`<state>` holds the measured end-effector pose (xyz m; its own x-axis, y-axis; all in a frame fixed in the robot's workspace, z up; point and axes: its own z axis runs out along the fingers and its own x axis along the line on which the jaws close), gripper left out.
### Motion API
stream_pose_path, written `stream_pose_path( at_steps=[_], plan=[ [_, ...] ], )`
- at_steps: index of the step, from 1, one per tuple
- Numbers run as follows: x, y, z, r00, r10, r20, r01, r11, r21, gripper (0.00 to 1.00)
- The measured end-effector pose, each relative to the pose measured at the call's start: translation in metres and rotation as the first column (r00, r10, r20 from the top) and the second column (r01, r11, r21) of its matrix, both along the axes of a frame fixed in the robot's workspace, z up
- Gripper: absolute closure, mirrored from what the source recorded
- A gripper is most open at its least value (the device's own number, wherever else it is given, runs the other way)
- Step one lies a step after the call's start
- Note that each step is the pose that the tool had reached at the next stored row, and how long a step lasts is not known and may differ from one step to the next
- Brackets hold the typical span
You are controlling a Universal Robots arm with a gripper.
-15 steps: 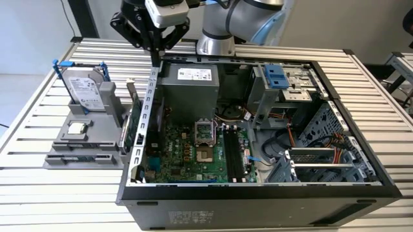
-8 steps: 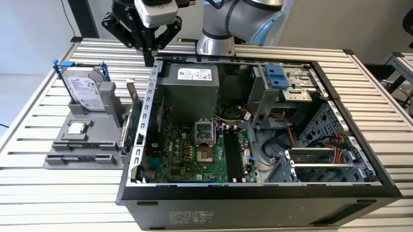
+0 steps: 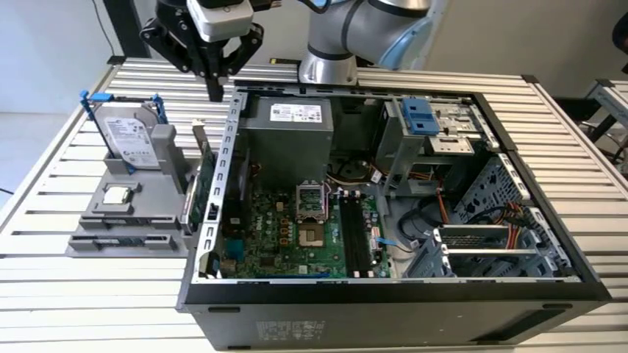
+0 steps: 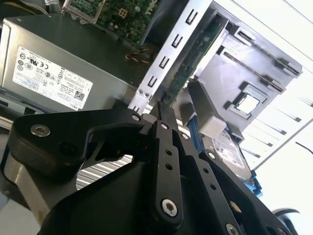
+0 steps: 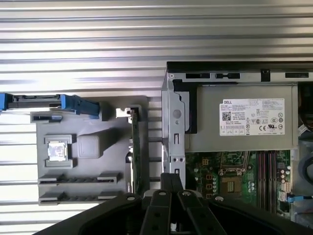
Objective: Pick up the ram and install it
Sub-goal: 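Reach for the ram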
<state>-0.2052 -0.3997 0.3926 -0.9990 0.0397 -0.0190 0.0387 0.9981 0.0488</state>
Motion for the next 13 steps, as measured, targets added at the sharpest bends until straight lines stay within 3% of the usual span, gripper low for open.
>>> stream_pose_path(
  at_steps=[13],
  plan=[
    [-0.0253, -0.0006, 0.0000, 1.0000, 0.002, 0.0000, -0.002, 1.0000, 0.0000, 1.00]
  ],
)
